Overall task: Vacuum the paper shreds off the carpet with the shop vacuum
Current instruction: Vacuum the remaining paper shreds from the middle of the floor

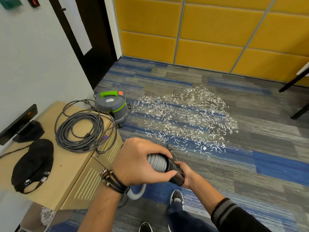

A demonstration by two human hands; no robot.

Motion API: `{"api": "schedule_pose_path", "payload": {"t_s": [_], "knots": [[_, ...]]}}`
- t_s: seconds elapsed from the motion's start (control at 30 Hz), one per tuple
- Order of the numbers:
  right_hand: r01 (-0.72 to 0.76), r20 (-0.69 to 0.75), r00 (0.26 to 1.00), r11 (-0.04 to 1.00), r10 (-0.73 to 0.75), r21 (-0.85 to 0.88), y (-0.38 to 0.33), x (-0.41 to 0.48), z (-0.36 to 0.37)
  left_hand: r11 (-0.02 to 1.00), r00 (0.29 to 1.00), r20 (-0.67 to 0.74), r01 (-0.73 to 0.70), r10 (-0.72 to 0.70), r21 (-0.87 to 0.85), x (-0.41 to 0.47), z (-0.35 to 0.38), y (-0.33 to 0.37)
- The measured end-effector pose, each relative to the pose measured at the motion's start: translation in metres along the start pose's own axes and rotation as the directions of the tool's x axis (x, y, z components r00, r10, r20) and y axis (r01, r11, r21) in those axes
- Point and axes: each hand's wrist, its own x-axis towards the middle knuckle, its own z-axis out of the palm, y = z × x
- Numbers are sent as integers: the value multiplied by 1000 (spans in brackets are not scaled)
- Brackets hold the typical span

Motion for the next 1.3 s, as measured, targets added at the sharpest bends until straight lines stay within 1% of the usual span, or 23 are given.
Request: {"api": "schedule_pose_path", "payload": {"t_s": [0.17, 0.27, 0.37, 0.47, 0.57, 0.67, 0.83, 0.9, 0.97, 1.03, 1.13, 1.2, 1.3], "knots": [[-9, -39, 999, 999, 10, 42, -2, -12, -37, 996, 999, 44, -19, 23, -88, 15, 15, 4], [3, -88, 996, 998, 2, 58, -7, -16, -52, 995, 998, 51, -27, 32, -94, 20, 20, 5], [5, -124, 992, 999, 0, 39, -11, -8, -46, 998, 999, 30, -38, 39, -44, 19, 18, 4], [8, -94, 996, 1000, -8, 7, -18, -4, -26, 999, 999, -28, -45, 45, 11, 15, 8, 1], [43, -76, 996, 998, -46, -45, -26, 2, -10, 998, 998, -40, -56, 56, 16, 18, 4, -1], [63, -116, 991, 996, -70, -57, -31, 1, -13, 999, 999, -9, -43, 44, 12, 24, 12, -8], [25, -226, 974, 999, -16, 34, -21, -7, -59, 995, 993, 119, -1, 13, -98, 26, 33, -17], [-2, -255, 967, 998, 16, 55, -17, -13, -76, 991, 991, 136, 3, 15, -132, 27, 43, -16], [8, -269, 963, 998, 9, 61, -22, -18, -81, 989, 993, 118, -4, 21, -145, 32, 50, -14], [29, -276, 961, 999, -15, 45, -33, -17, -77, 994, 997, 67, -24, 31, -109, 38, 50, -14], [53, -237, 971, 998, -42, 38, -45, -16, -58, 997, 999, -9, -45, 45, -70, 46, 41, -15], [93, -203, 976, 995, -82, 43, -51, -12, -52, 995, 997, -14, -76, 75, -69, 50, 38, -15], [108, -186, 978, 992, -94, 67, -59, -13, -54, 994, 996, 20, -82, 84, -66, 55, 43, -14]]}}
